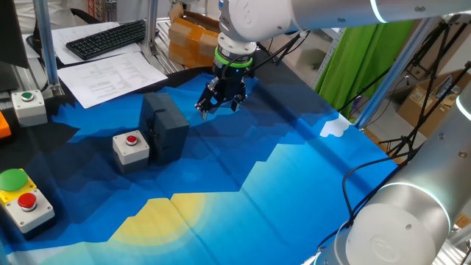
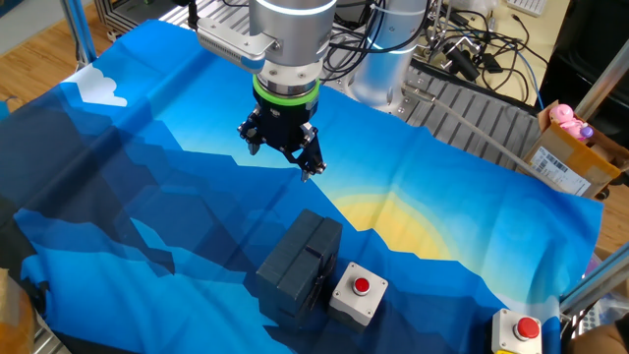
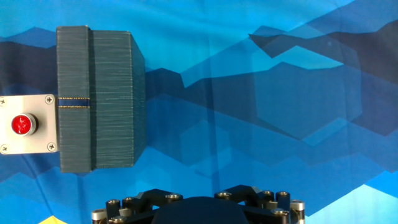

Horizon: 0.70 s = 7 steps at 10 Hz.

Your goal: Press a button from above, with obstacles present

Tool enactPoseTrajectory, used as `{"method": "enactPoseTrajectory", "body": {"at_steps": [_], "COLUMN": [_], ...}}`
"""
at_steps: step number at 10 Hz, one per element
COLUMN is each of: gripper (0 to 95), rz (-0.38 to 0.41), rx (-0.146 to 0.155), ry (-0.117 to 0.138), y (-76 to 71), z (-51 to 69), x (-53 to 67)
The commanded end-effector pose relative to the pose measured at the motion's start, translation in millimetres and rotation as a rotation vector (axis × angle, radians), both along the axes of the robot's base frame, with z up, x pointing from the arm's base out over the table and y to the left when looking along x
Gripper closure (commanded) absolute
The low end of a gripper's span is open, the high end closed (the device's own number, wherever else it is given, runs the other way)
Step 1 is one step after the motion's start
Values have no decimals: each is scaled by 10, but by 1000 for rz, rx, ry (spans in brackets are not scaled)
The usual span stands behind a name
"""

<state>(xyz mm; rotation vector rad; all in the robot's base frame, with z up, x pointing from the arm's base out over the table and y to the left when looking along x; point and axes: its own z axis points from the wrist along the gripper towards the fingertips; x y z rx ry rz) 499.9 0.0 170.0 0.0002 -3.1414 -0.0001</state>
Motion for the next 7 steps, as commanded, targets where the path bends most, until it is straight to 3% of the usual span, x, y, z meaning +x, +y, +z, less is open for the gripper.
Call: {"method": "enactPoseTrajectory", "body": {"at_steps": [1, 4, 7], "gripper": [950, 950, 950], "rz": [-79, -77, -80], "rx": [139, 138, 139], "ry": [15, 14, 15], "y": [2, 21, 48], "z": [-4, -43, -120], "x": [-8, -58, -32]}}
